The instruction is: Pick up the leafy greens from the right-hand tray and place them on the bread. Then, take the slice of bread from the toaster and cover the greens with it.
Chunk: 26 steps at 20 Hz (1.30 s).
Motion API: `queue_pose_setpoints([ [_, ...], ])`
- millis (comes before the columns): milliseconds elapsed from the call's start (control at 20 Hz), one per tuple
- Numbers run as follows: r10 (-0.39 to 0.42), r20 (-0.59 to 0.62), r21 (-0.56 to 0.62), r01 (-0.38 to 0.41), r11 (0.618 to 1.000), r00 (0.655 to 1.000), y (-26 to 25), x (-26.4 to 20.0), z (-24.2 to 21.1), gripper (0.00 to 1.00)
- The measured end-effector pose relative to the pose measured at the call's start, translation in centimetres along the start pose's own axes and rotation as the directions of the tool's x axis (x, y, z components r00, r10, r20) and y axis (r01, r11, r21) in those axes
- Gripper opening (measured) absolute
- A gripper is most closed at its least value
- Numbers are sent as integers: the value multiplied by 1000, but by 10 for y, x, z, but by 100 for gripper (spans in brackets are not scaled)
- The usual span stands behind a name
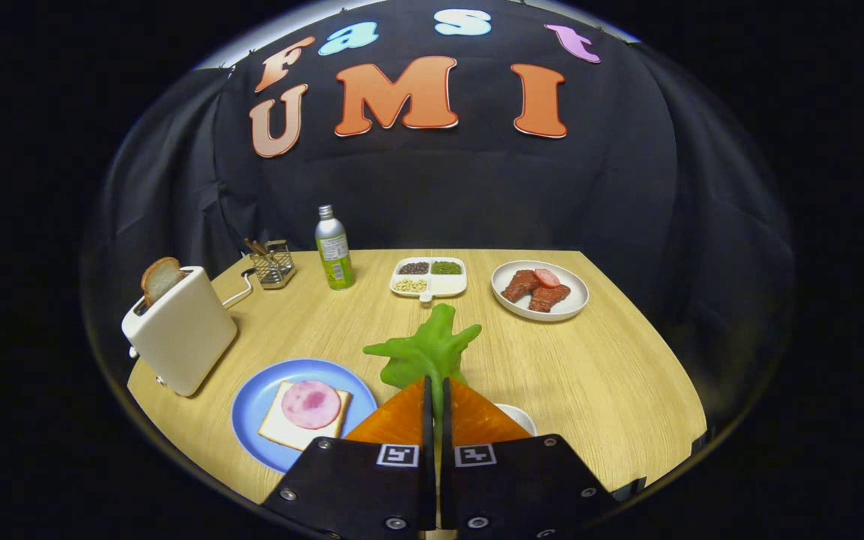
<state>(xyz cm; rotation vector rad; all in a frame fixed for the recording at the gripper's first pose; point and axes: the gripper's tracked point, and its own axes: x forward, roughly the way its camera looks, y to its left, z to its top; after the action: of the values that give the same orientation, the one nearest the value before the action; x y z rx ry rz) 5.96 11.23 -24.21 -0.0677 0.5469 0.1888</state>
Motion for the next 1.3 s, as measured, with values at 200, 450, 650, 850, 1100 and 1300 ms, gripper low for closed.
queue_pose_setpoints([
  [200,38,4,-12,-38,999,999,25,2,5,3],
  [450,85,-7,-23,-85,996,996,56,6,3,3],
  [650,116,-21,-43,-117,992,993,77,8,-3,3],
  [850,147,-44,-54,-149,987,988,96,12,-11,3],
  [1100,172,-74,-82,-178,981,982,113,16,-23,3],
  [1300,189,-114,-88,-200,976,975,126,23,-38,3],
])
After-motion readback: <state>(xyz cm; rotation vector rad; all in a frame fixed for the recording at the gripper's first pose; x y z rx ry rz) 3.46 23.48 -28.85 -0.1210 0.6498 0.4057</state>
